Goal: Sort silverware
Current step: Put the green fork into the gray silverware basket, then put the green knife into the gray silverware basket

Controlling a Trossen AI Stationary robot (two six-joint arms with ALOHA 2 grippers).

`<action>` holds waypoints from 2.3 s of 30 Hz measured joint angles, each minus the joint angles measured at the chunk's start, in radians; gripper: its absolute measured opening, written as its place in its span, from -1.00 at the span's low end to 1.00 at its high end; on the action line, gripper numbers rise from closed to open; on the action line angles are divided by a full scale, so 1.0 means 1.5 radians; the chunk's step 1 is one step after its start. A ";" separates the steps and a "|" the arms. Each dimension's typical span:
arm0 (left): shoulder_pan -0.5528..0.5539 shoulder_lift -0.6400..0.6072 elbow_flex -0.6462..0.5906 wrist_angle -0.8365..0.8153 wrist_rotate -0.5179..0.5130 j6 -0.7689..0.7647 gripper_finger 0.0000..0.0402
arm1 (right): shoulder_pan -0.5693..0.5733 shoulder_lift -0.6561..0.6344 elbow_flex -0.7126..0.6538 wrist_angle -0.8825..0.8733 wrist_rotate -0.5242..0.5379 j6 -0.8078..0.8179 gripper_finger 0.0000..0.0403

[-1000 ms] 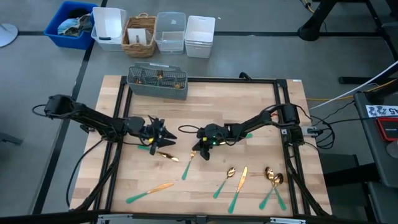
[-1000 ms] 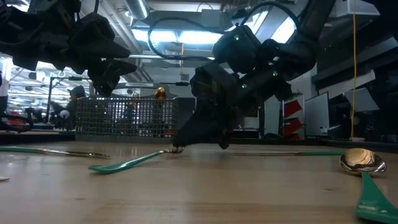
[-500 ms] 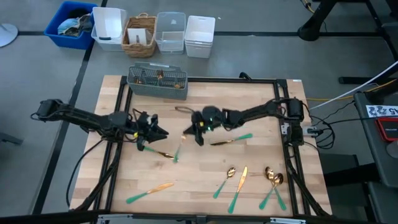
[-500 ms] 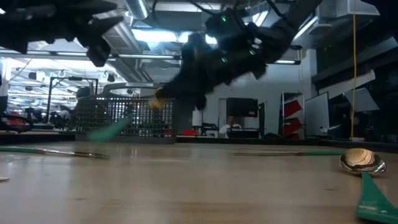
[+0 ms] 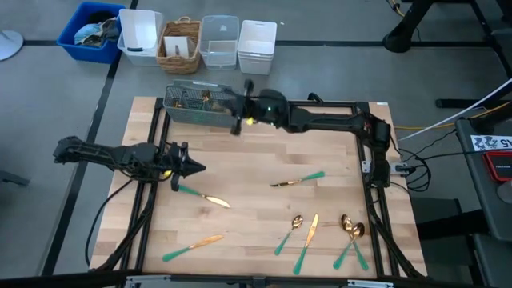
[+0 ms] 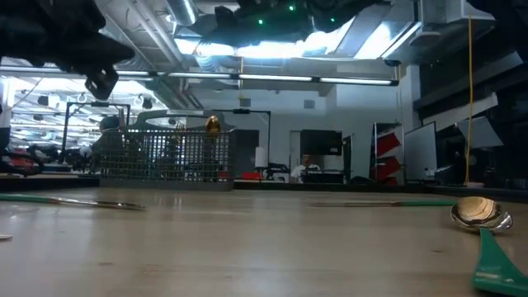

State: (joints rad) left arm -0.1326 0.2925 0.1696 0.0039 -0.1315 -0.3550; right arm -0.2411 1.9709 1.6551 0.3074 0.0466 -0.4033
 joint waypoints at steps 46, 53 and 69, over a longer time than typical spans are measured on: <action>0.000 0.003 0.000 -0.066 -0.050 0.027 -0.96 | -0.073 0.268 0.218 0.039 0.011 -0.258 -0.42; 0.000 0.026 0.000 -0.062 0.052 0.000 -0.96 | -0.027 0.213 0.217 -0.026 0.114 -0.257 -0.42; -0.062 0.234 0.000 0.005 0.160 0.084 -0.96 | 0.129 0.000 0.218 -0.780 0.061 0.007 -0.57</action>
State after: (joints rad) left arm -0.2261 0.6429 0.1693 0.0121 0.1087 -0.2293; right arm -0.0474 1.9717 1.9816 -0.8629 0.1380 -0.3929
